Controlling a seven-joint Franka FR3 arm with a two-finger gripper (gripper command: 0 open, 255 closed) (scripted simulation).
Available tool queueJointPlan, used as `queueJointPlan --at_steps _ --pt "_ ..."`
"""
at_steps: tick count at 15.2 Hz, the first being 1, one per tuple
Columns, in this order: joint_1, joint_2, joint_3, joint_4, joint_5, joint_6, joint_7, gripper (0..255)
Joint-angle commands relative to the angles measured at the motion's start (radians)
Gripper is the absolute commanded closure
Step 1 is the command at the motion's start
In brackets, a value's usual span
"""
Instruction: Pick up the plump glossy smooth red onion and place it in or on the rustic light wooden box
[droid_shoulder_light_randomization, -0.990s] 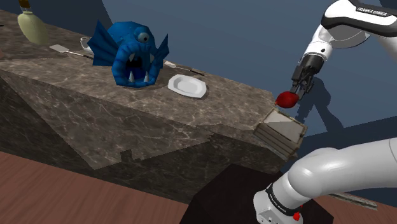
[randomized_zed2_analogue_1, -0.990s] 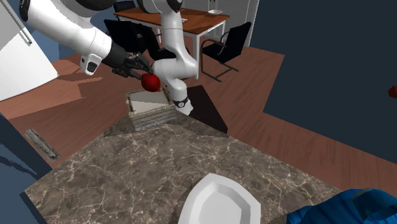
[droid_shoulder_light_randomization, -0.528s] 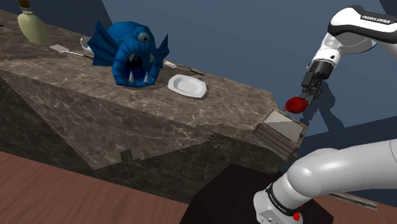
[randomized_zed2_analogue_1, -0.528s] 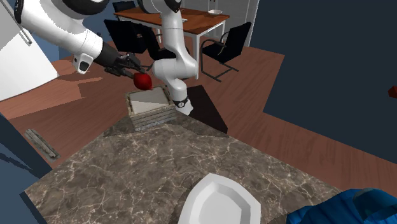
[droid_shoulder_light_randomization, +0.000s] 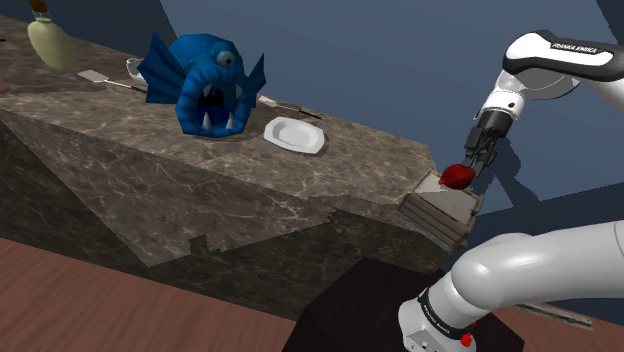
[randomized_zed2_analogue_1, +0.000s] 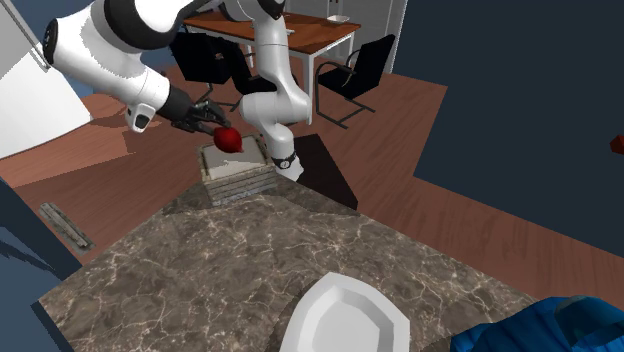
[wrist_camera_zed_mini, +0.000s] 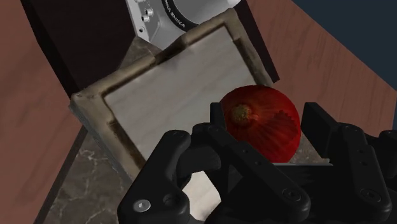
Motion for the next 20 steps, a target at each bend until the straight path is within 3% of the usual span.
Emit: queueJointPlan --at_steps 1,6,13,14,19,20 --pt "-0.001 0.002 -0.004 -0.028 -0.004 0.030 -0.007 255" --pt "-0.004 0.006 -0.014 -0.088 -0.015 0.092 -0.023 255" --pt "-0.009 0.008 -0.010 -0.088 -0.014 0.092 -0.025 255" --pt "-0.009 0.009 -0.009 -0.090 -0.013 0.094 -0.024 0" --pt "-0.009 0.008 -0.010 -0.088 -0.014 0.092 -0.025 0" --pt "-0.003 0.034 -0.019 -0.041 -0.010 0.067 -0.035 0"
